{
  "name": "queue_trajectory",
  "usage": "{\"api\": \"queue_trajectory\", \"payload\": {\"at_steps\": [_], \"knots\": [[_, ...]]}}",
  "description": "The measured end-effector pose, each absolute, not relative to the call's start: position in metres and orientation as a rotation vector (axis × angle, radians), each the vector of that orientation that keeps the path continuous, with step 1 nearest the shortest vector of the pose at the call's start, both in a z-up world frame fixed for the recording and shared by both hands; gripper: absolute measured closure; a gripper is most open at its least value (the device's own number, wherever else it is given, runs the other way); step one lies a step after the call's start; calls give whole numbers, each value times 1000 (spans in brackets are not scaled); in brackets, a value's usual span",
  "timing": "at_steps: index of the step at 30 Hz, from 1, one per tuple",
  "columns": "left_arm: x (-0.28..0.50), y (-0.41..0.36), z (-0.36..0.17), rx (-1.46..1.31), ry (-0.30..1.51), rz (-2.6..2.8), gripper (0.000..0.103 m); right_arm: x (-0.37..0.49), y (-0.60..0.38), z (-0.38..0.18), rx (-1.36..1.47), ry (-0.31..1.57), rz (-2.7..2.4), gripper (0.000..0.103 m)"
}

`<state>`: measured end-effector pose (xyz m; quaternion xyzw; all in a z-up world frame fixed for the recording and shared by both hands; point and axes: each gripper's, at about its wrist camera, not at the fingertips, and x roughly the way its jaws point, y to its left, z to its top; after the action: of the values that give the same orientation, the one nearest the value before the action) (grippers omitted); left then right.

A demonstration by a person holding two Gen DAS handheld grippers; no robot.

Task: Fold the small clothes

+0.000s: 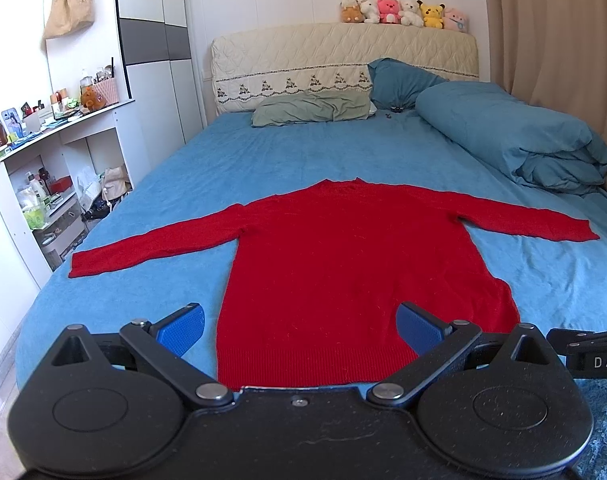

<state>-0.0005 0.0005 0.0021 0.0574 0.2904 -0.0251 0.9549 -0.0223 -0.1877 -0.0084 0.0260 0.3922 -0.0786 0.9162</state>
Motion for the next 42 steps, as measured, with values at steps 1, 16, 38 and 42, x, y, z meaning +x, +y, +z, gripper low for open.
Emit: {"api": "queue_trajectory", "payload": {"at_steps": [1, 16, 38, 42], "knots": [[-1, 1, 2, 117, 589, -51, 0, -22, -187, -8, 54, 807, -161, 0], [-1, 1, 5, 111, 579, -57, 0, -25, -185, -4, 58, 799, -154, 0], [-7, -1, 4, 107, 559, -37, 0, -26, -186, 0, 58, 792, -149, 0], [-7, -1, 4, 106, 561, -38, 0, -26, -186, 0, 57, 792, -148, 0]]}}
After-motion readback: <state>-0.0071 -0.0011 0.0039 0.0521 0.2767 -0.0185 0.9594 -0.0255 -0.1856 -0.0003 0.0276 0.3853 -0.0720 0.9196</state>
